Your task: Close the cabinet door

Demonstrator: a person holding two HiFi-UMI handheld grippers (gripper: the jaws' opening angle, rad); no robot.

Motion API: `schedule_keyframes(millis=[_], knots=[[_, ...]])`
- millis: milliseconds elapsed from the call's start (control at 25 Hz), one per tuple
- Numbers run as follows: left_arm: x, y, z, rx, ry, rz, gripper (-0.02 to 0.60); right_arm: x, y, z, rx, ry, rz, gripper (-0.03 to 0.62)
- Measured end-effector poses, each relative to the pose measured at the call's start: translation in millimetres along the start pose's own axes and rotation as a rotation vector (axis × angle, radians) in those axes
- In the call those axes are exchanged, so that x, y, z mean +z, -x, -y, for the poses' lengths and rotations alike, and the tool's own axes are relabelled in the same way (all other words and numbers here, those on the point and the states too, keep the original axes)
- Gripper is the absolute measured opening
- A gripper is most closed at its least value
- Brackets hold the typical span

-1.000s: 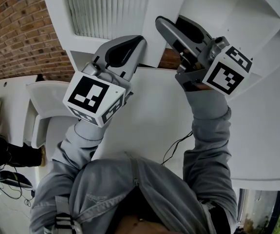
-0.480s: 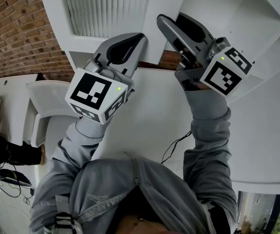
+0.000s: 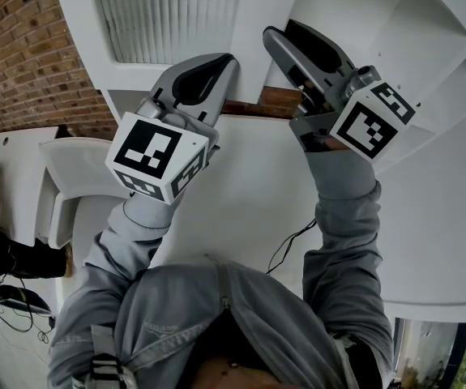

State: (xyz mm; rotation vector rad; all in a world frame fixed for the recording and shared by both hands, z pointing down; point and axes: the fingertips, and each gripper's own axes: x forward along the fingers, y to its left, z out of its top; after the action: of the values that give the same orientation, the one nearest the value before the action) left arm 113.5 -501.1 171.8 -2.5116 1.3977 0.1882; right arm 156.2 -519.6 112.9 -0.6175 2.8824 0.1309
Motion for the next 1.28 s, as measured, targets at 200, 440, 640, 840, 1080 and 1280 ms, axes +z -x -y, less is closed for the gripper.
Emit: schedule_keyframes(millis=[200, 440, 640, 840, 1080, 1280], knots=[[-3, -5, -1, 0.004, -0.004, -0.001, 0.006, -2, 1, 8, -0.012, -0.006, 0.011, 0.167], [-4, -11, -4, 0.01, -0.002, -0.001, 0.006, -4, -1, 18, -0.023, -0.014, 0.022, 0.187], [-6, -16, -7, 0.013, -0.005, -0.007, 0.006, -5, -4, 26, -0.022, -0.022, 0.033, 0.196], [-8, -20, -13, 0.018, -0.005, -0.009, 0.006, -7, -9, 33, -0.027, -0.033, 0.043, 0.201], [-8, -23, -12, 0.018, -0.004, -0.007, 0.006, -7, -8, 37, -0.033, -0.038, 0.052, 0.212], [-5, -24, -6, 0.017, -0.007, -0.006, 0.006, -3, -1, 36, -0.062, -0.016, 0.059, 0.212]])
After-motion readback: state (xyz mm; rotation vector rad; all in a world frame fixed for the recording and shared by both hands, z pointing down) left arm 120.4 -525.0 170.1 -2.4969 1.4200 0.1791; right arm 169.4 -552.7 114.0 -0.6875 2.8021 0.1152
